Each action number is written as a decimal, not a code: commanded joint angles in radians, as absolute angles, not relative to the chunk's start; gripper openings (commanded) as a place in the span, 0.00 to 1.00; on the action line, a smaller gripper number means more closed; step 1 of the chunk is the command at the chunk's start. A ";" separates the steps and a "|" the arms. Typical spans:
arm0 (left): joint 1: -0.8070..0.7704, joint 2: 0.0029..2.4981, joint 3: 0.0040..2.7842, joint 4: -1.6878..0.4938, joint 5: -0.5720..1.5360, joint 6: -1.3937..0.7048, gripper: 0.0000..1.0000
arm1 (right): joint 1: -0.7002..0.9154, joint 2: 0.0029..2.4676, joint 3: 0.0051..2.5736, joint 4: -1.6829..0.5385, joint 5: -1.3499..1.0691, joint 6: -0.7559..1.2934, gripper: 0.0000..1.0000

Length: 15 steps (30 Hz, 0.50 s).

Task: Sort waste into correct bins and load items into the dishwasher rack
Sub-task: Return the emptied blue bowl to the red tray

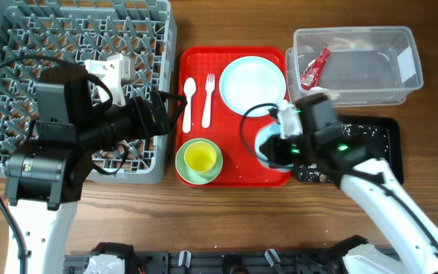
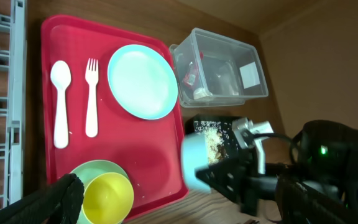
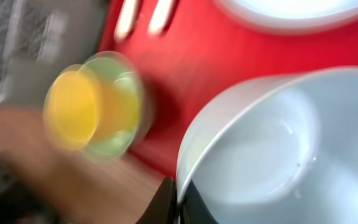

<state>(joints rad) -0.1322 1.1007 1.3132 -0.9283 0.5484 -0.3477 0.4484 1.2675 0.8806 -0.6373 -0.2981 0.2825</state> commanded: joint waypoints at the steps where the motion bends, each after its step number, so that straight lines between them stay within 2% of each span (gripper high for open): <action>1: -0.136 1.100 1.335 -0.926 0.564 -0.356 1.00 | 0.547 1.356 0.905 -0.530 0.005 0.368 0.04; 7: -0.136 1.100 1.335 -0.926 0.564 -0.356 1.00 | 0.551 1.478 0.905 -0.484 -0.078 0.366 0.07; 8: -0.136 1.100 1.335 -0.926 0.564 -0.356 1.00 | 0.551 1.477 0.905 -0.484 -0.078 0.366 0.19; 9: -0.136 1.100 1.335 -0.926 0.564 -0.356 1.00 | 0.551 1.470 0.910 -0.489 -0.083 0.365 0.44; 12: -0.136 1.100 1.335 -0.926 0.564 -0.356 1.00 | 0.548 1.414 0.954 -0.529 -0.117 0.368 0.74; 15: -0.136 1.100 1.335 -0.926 0.568 -0.358 1.00 | 0.522 1.308 1.039 -0.596 -0.129 0.425 0.83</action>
<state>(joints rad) -0.1318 1.1007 1.3136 -0.9279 0.5484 -0.3477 0.5472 1.4273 0.9348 -0.5591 -0.1047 0.3691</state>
